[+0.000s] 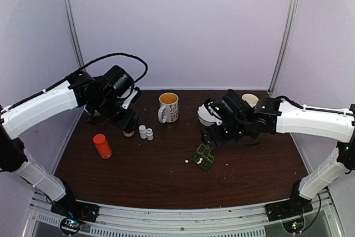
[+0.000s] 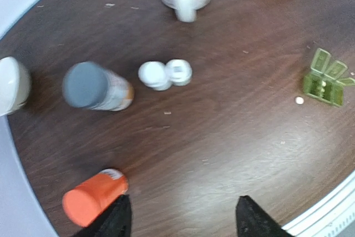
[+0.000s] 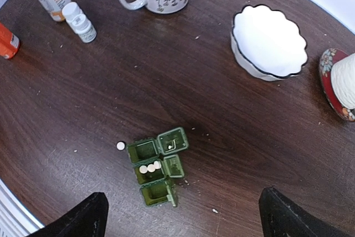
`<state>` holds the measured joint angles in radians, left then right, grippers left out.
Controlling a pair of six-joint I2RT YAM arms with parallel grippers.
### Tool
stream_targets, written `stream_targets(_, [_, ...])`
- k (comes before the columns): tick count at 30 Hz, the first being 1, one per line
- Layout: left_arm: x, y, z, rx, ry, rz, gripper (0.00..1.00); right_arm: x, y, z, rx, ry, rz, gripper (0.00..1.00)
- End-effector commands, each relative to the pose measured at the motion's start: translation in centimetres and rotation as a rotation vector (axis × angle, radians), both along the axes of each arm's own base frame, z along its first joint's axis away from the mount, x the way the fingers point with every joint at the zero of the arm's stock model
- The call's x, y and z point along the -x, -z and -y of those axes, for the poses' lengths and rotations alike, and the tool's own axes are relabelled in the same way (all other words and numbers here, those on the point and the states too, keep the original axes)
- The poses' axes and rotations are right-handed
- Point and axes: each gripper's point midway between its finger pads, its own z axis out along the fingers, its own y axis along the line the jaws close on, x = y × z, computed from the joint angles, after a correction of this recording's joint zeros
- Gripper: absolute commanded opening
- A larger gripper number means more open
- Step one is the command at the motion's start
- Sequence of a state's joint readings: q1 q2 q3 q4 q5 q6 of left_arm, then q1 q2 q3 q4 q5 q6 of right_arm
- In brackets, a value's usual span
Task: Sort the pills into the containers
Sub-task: Pick up the pill from the center of the board.
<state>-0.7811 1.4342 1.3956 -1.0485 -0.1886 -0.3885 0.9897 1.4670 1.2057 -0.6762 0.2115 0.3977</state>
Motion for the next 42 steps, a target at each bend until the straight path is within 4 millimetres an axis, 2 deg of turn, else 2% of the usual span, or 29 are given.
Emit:
stream_targets(1, [0.5, 3.3, 6.4, -0.006, 0.1, -0.112, 0.6, -1.6, -3.7, 2.1, -0.123, 0.125, 0.159, 0.99])
stream_targets(5, [0.2, 5.6, 12.1, -0.029, 0.19, -0.147, 0.56, -1.8, -4.8, 3.9, -0.156, 0.16, 0.219, 1.0])
stream_targets(8, [0.5, 7.2, 15.6, -0.009, 0.253, -0.184, 0.47, -2.0, -5.1, 5.1, -0.149, 0.183, 0.238, 1.0])
stream_targets(13, [0.1, 9.2, 18.5, 0.003, 0.279, -0.222, 0.44, -1.9, -5.1, 6.2, -0.154, 0.203, 0.257, 1.0])
stream_targets(15, [0.6, 10.1, 19.3, 0.022, 0.292, -0.265, 0.44, -1.9, -5.3, 6.6, -0.163, 0.21, 0.265, 1.0])
stream_targets(21, [1.7, 12.9, 20.8, 0.001, 0.314, -0.323, 0.44, -2.0, -6.0, 8.0, -0.184, 0.257, 0.306, 1.0])
stream_targets(24, [1.6, 14.1, 21.2, -0.027, 0.304, -0.317, 0.44, -2.0, -6.5, 9.1, -0.216, 0.297, 0.334, 1.0])
stream_targets(33, [1.9, 15.8, 22.0, -0.068, 0.315, -0.306, 0.4, -1.4, -7.5, 11.2, -0.293, 0.342, 0.383, 1.0])
stream_targets(38, [2.4, 16.2, 22.1, -0.078, 0.324, -0.313, 0.38, -1.4, -7.2, 11.5, -0.281, 0.345, 0.376, 1.0])
stream_targets(42, [1.9, 16.6, 21.4, -0.127, 0.303, -0.285, 0.38, -1.5, -7.1, 11.4, -0.282, 0.344, 0.374, 1.0])
